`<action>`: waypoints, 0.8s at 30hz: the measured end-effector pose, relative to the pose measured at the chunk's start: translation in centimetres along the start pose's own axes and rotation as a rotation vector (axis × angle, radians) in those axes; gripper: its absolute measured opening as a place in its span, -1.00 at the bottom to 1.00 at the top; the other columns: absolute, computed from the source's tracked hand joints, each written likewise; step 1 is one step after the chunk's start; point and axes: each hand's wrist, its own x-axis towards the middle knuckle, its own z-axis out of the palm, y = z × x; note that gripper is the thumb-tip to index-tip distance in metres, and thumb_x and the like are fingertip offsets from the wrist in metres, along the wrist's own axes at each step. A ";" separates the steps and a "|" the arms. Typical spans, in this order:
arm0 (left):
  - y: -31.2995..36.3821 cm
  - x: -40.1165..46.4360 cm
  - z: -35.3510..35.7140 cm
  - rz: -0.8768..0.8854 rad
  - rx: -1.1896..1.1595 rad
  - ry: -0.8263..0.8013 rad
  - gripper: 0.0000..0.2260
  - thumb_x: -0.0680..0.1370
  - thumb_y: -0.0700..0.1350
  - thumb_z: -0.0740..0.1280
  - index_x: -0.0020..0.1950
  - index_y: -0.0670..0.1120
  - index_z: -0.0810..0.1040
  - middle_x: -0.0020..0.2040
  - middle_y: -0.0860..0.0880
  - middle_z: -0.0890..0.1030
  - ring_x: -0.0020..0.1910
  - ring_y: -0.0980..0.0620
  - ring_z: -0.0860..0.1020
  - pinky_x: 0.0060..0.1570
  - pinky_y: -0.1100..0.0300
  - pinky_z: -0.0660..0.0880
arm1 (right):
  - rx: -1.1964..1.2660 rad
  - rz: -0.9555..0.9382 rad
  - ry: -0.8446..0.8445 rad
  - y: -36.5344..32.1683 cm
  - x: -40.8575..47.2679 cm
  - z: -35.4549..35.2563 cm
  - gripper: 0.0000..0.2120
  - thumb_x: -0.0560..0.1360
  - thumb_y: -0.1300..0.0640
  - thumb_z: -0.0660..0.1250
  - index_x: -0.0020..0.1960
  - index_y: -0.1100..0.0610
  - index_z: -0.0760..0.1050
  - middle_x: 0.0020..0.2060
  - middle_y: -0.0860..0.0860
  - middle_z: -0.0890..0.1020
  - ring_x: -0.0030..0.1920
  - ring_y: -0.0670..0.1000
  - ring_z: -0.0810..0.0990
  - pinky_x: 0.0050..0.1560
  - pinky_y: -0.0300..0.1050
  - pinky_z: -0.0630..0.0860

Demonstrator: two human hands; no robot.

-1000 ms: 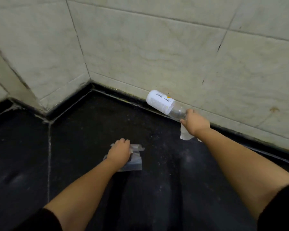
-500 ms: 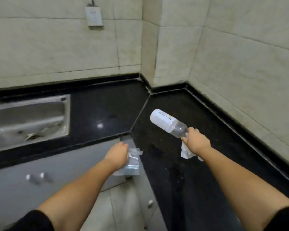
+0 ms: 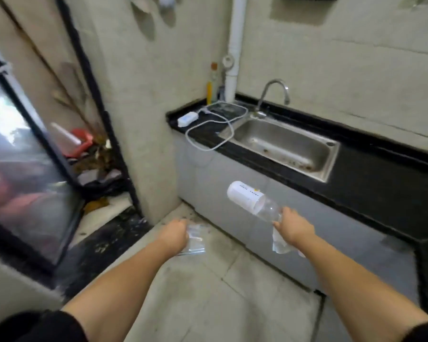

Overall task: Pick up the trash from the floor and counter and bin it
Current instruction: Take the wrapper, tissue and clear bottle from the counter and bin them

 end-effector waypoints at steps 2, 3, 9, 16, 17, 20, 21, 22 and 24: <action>-7.9 -4.0 -0.1 -0.118 -0.039 0.008 -0.74 0.58 -0.18 0.15 0.24 -0.20 0.45 0.25 -0.22 0.49 0.23 -0.20 0.48 0.20 0.01 0.43 | -0.035 -0.106 -0.056 -7.1 -1.3 3.0 -0.62 0.58 0.00 0.14 0.33 0.16 0.31 0.30 0.17 0.45 0.25 0.24 0.51 0.15 0.08 0.45; -11.6 -6.1 -0.3 -0.186 -0.058 0.022 -0.75 0.58 -0.18 0.13 0.22 -0.19 0.45 0.24 -0.20 0.50 0.21 -0.19 0.49 0.20 -0.02 0.44 | -0.058 -0.163 -0.076 -10.7 -2.1 4.5 -0.62 0.59 0.01 0.14 0.33 0.18 0.31 0.31 0.18 0.44 0.26 0.24 0.50 0.17 0.08 0.44; -30.4 -20.9 -0.2 -0.584 -0.158 0.061 -0.76 0.56 -0.16 0.18 0.18 -0.20 0.45 0.23 -0.20 0.49 0.20 -0.20 0.49 0.14 -0.01 0.45 | -0.293 -0.575 -0.179 -31.6 -9.9 13.2 -0.62 0.60 0.00 0.13 0.34 0.17 0.29 0.31 0.18 0.44 0.29 0.22 0.50 0.22 0.07 0.44; -42.0 -35.0 3.4 -0.984 -0.297 0.061 -0.74 0.59 -0.12 0.18 0.21 -0.21 0.45 0.25 -0.20 0.48 0.21 -0.20 0.47 0.17 -0.01 0.45 | -0.465 -1.017 -0.248 -50.1 -20.2 21.6 -0.65 0.58 0.07 0.14 0.34 0.14 0.29 0.30 0.14 0.43 0.23 0.21 0.54 0.15 0.06 0.48; -43.2 -36.4 4.0 -1.007 -0.301 0.058 -0.75 0.60 -0.12 0.15 0.18 -0.23 0.45 0.25 -0.19 0.48 0.21 -0.19 0.47 0.17 -0.01 0.45 | -0.481 -1.069 -0.257 -52.3 -21.3 22.7 -0.64 0.58 0.08 0.14 0.36 0.13 0.29 0.32 0.14 0.43 0.24 0.20 0.53 0.16 0.06 0.47; -46.6 -39.9 5.4 -1.082 -0.357 0.020 -0.81 0.60 -0.09 0.15 0.04 -0.21 0.44 0.21 -0.16 0.47 0.17 -0.19 0.45 0.15 -0.02 0.46 | -0.531 -1.205 -0.289 -58.0 -24.1 25.8 -0.62 0.59 0.09 0.13 0.38 0.12 0.27 0.33 0.14 0.42 0.24 0.21 0.53 0.17 0.08 0.49; -47.9 -40.7 6.0 -1.116 -0.372 0.013 -0.80 0.58 -0.08 0.18 0.05 -0.20 0.44 0.20 -0.17 0.47 0.16 -0.19 0.46 0.12 -0.03 0.47 | -0.551 -1.243 -0.306 -59.8 -24.8 26.8 -0.63 0.59 0.08 0.13 0.37 0.13 0.28 0.32 0.15 0.43 0.23 0.22 0.54 0.15 0.08 0.50; -49.1 -41.4 6.2 -1.151 -0.373 0.011 -0.77 0.57 -0.07 0.20 0.08 -0.21 0.45 0.19 -0.19 0.48 0.15 -0.19 0.46 0.12 -0.04 0.47 | -0.565 -1.271 -0.326 -61.6 -25.4 27.8 -0.64 0.59 0.07 0.11 0.36 0.14 0.28 0.30 0.16 0.44 0.22 0.23 0.54 0.14 0.09 0.50; -51.1 -42.5 6.5 -1.222 -0.413 -0.005 -0.73 0.57 -0.07 0.22 0.16 -0.22 0.45 0.21 -0.22 0.49 0.18 -0.19 0.48 0.13 0.00 0.44 | -0.592 -1.298 -0.381 -65.0 -26.5 29.8 -0.63 0.59 0.05 0.11 0.36 0.14 0.28 0.30 0.16 0.45 0.23 0.22 0.54 0.15 0.08 0.50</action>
